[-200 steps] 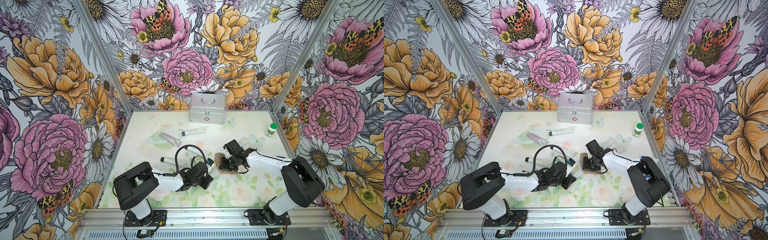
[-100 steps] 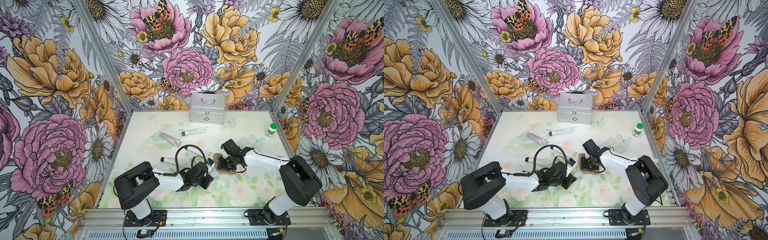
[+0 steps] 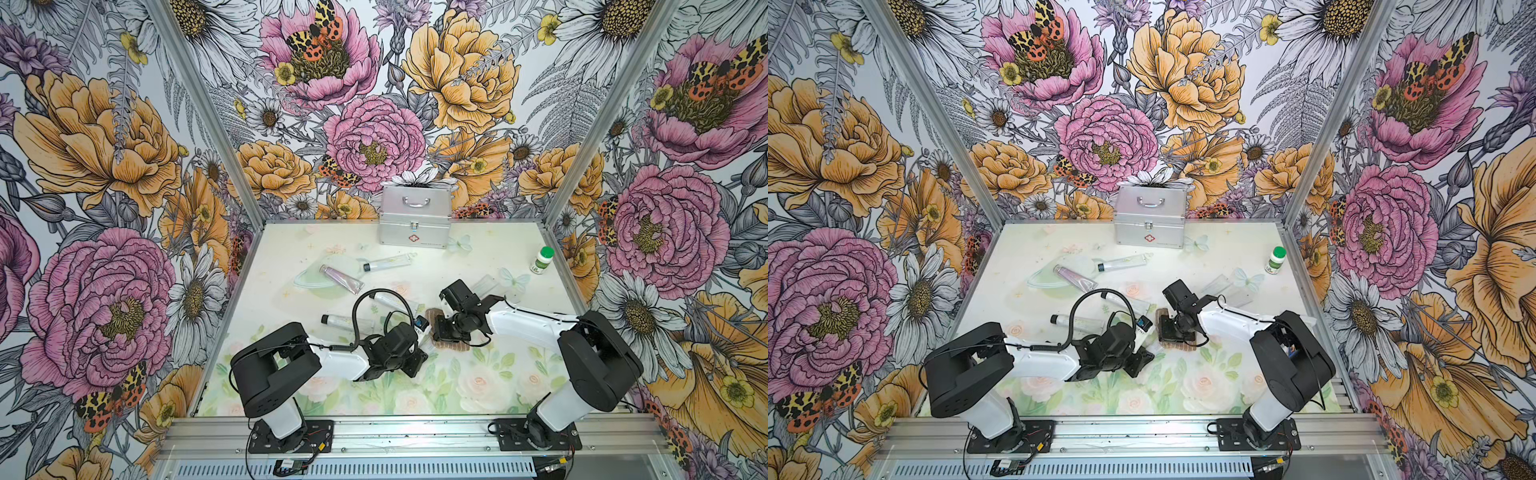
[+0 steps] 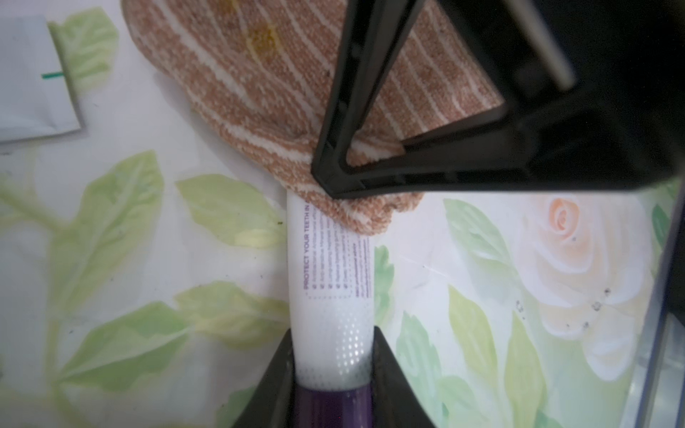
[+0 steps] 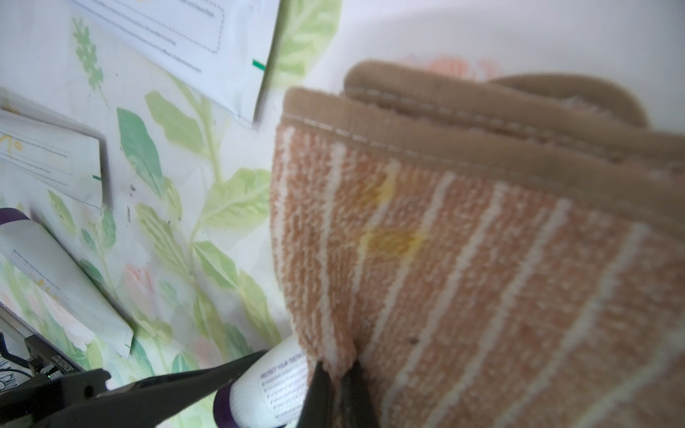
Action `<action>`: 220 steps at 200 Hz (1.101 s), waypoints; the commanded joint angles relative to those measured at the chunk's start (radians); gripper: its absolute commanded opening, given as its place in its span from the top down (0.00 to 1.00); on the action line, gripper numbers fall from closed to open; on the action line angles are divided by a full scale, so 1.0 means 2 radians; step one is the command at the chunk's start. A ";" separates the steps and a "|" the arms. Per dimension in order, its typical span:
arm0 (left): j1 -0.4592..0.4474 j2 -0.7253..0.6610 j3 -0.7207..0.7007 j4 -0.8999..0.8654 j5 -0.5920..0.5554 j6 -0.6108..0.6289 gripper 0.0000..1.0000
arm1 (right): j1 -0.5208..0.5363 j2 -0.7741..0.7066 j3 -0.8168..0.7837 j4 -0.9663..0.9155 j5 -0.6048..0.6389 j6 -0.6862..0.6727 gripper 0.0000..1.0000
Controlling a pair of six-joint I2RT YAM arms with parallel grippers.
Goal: Wipe the surface of the toothpaste tube
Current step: Wipe the dirt from the toothpaste tube.
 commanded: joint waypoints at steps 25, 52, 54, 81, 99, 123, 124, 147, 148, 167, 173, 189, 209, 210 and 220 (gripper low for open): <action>-0.003 0.004 -0.007 0.004 -0.011 0.005 0.75 | -0.041 0.052 -0.006 -0.046 0.095 -0.033 1.00; -0.004 0.007 -0.005 0.005 -0.012 0.005 0.75 | -0.046 0.049 0.000 -0.048 0.093 -0.036 1.00; -0.004 0.006 -0.004 0.005 -0.011 0.005 0.75 | -0.046 0.048 -0.001 -0.048 0.090 -0.035 1.00; -0.004 0.010 -0.001 0.004 -0.013 0.007 0.75 | -0.037 0.028 -0.006 -0.046 0.046 -0.027 1.00; -0.004 0.014 0.000 0.005 -0.014 0.008 0.75 | -0.021 0.009 -0.015 -0.044 0.017 -0.018 1.00; -0.004 0.017 0.004 0.005 -0.015 0.009 0.75 | 0.002 -0.014 -0.034 -0.028 -0.022 0.004 1.00; -0.004 0.017 0.004 0.004 -0.015 0.009 0.75 | 0.003 -0.015 -0.035 -0.027 -0.024 0.006 1.00; -0.005 0.019 0.008 0.004 -0.019 0.012 0.75 | 0.022 -0.028 -0.056 0.000 -0.050 0.031 1.00; -0.005 0.019 0.008 0.004 -0.019 0.012 0.75 | 0.023 -0.029 -0.057 0.001 -0.050 0.032 1.00; -0.011 0.022 0.013 -0.002 -0.030 0.016 0.75 | 0.031 -0.027 -0.065 0.016 -0.063 0.042 1.00; -0.013 0.024 0.015 -0.005 -0.034 0.018 0.75 | 0.032 -0.027 -0.066 0.019 -0.065 0.044 1.00; -0.022 0.031 0.022 -0.011 -0.043 0.021 0.75 | 0.033 -0.021 -0.067 0.026 -0.069 0.048 1.00; -0.030 0.039 0.026 -0.011 -0.050 0.020 0.75 | 0.034 -0.014 -0.065 0.048 -0.092 0.059 1.00; -0.030 0.040 0.026 -0.011 -0.051 0.020 0.75 | 0.034 -0.014 -0.065 0.051 -0.093 0.060 1.00; -0.033 0.040 0.026 -0.011 -0.052 0.019 0.75 | 0.037 -0.012 -0.064 0.065 -0.106 0.071 1.00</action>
